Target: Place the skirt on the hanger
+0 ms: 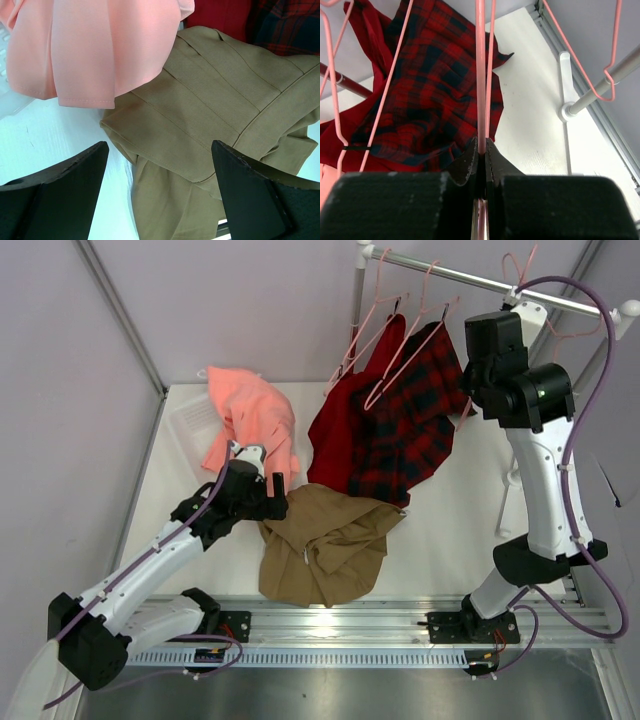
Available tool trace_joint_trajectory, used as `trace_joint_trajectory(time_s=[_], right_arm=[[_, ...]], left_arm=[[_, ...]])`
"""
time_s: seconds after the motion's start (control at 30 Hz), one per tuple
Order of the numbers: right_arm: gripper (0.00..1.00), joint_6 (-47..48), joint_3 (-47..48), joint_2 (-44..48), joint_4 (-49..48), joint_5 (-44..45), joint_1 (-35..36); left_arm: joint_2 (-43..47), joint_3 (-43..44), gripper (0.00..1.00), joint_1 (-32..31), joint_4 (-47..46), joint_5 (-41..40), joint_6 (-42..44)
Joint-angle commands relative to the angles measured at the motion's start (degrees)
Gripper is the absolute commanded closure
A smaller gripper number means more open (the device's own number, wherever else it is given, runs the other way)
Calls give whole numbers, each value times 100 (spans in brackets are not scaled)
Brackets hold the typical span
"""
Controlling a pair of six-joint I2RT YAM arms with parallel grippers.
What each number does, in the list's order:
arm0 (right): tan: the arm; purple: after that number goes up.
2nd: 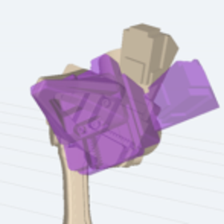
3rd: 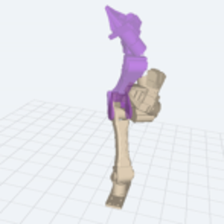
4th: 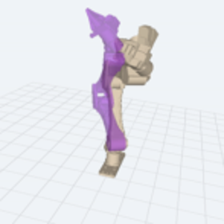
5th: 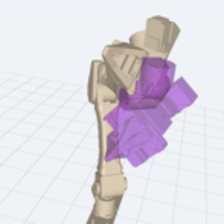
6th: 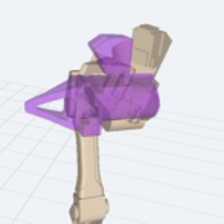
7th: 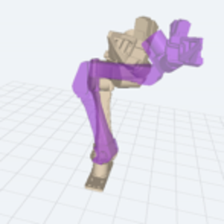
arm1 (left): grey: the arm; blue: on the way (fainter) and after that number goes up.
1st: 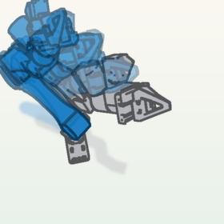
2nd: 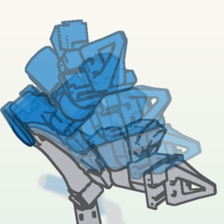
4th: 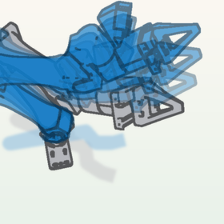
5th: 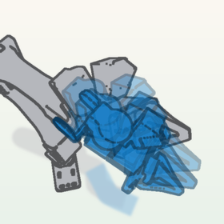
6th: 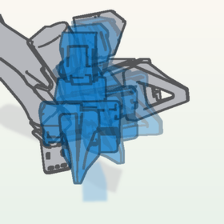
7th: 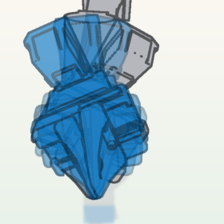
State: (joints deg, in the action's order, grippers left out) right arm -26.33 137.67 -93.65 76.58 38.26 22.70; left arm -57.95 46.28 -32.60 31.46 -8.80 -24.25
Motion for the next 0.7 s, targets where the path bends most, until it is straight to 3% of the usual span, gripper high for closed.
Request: trace_joint_trajectory(time_s=[0.0, 0.47, 0.67], right_arm=[[100, 31, -168, -31, 1070, -169, -55], [100, 40, -1206, 417, 1061, -126, -231], [100, -4, -1207, 575, 1061, -161, -169]], left_arm=[[126, 12, 10, 52, -70, 62, 122], [170, -5, 10, 52, -97, 150, 114], [127, -5, 10, 52, -132, 220, 122]])
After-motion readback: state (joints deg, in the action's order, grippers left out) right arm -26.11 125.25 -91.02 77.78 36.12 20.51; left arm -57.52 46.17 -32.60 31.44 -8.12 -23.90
